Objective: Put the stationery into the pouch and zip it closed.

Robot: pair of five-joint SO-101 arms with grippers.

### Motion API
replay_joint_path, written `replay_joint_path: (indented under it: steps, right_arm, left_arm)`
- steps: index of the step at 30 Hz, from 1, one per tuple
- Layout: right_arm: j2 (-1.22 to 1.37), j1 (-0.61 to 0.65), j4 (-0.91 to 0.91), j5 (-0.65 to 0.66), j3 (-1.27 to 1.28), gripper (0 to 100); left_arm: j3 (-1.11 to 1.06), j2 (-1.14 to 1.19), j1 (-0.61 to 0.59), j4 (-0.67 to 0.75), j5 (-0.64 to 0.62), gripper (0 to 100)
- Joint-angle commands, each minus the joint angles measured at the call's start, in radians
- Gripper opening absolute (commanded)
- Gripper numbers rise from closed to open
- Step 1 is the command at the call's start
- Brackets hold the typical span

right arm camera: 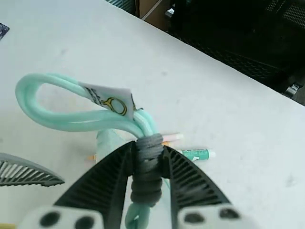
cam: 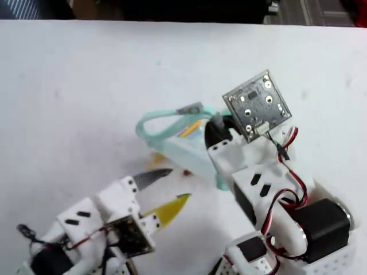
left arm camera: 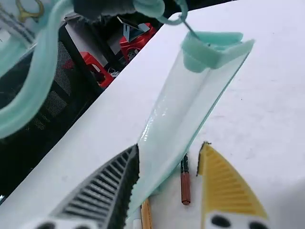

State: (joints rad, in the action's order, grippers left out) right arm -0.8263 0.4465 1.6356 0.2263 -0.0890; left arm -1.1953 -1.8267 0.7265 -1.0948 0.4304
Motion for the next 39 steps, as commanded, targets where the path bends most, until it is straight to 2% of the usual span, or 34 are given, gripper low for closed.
replay_joint_path:
  steps: [1, 6, 10, 18, 23, 28, 33, 39]
  right_arm:
    - [-0.001, 0.07, -0.038, 0.0, 0.003, 1.7]
    - [-0.001, 0.174, -0.044, 0.002, 0.003, 1.7]
    - [0.001, 0.179, -0.045, 0.002, 0.003, 1.8]
    - [-0.001, 0.202, -0.036, 0.032, 0.012, 1.8]
    - [-0.001, 0.289, -0.054, 0.055, 0.043, 1.7]
    - [-0.001, 0.295, -0.081, 0.057, 0.04, 1.8]
    - [-0.008, 0.298, -0.085, 0.058, 0.04, 1.8]
    - [-0.019, 0.414, -0.058, 0.166, 0.003, 1.7]
  left_arm:
    - [-0.074, -0.004, -0.013, 0.149, -0.009, 23]
    - [-0.218, -0.004, -0.058, 0.425, -0.005, 23]
    - [-0.262, -0.004, -0.087, 0.528, -0.005, 23]
    - [-0.267, -0.004, -0.074, 0.531, 0.012, 26]
    - [-0.272, -0.004, 0.002, 0.505, 0.058, 26]
    - [-0.285, -0.004, 0.085, 0.486, 0.055, 26]
    - [-0.285, -0.004, 0.077, 0.503, 0.051, 25]
    - [-0.285, -0.005, 0.067, 0.508, 0.043, 23]
